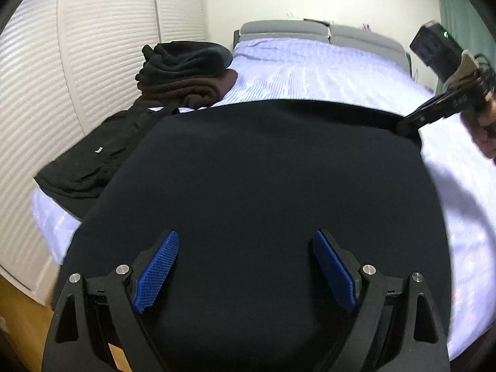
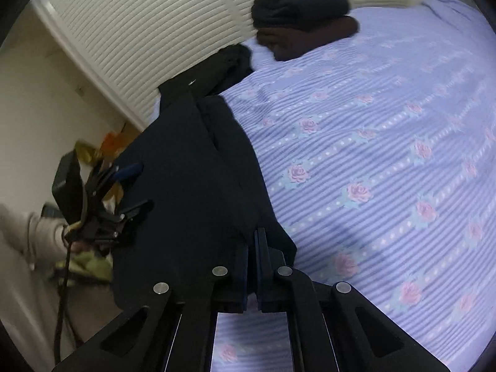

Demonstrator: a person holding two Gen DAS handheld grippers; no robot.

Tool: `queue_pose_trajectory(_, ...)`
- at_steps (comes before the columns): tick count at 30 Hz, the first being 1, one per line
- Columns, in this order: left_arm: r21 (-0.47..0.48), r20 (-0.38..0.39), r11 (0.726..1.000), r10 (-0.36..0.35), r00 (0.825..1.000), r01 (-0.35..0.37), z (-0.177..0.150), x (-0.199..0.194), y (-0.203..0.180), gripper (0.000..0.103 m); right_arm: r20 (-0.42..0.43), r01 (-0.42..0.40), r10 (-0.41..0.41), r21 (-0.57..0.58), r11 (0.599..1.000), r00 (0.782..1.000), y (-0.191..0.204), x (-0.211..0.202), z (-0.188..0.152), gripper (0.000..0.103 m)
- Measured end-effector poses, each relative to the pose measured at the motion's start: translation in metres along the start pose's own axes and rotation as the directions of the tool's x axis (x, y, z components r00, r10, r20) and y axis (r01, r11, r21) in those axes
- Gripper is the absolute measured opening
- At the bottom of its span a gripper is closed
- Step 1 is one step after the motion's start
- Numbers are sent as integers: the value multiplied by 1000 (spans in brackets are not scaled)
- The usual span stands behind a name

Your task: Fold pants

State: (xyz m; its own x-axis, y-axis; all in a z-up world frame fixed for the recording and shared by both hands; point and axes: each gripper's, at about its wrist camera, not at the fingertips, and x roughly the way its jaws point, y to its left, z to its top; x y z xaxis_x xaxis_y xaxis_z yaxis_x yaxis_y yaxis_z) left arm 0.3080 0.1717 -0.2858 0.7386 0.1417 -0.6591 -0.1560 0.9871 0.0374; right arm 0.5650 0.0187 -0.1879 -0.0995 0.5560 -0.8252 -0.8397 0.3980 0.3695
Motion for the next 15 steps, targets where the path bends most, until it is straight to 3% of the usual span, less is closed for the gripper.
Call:
queue_pose_trajectory(4,-128,-8,990,-54,998,53,13,-4,-5,89,16,87,-86,-86,993,996,14,-25,9,4)
queue_pose_trajectory(7,-122,7,989,-77,997,78,21,-2,-20,89,13,68,-67,-104,992,998,14,-39,7,3)
queue_pose_trajectory(11,-85,11,992,-88,996,88,27,7,-44,89,7,-5,5,-39,999,1000,-11,-41,2,3)
queue_pose_trajectory(15,-99,-24,990,-105,994,102,28,12,-53,89,-48,67,-68,-13,998,997,-29,-16,-11,4)
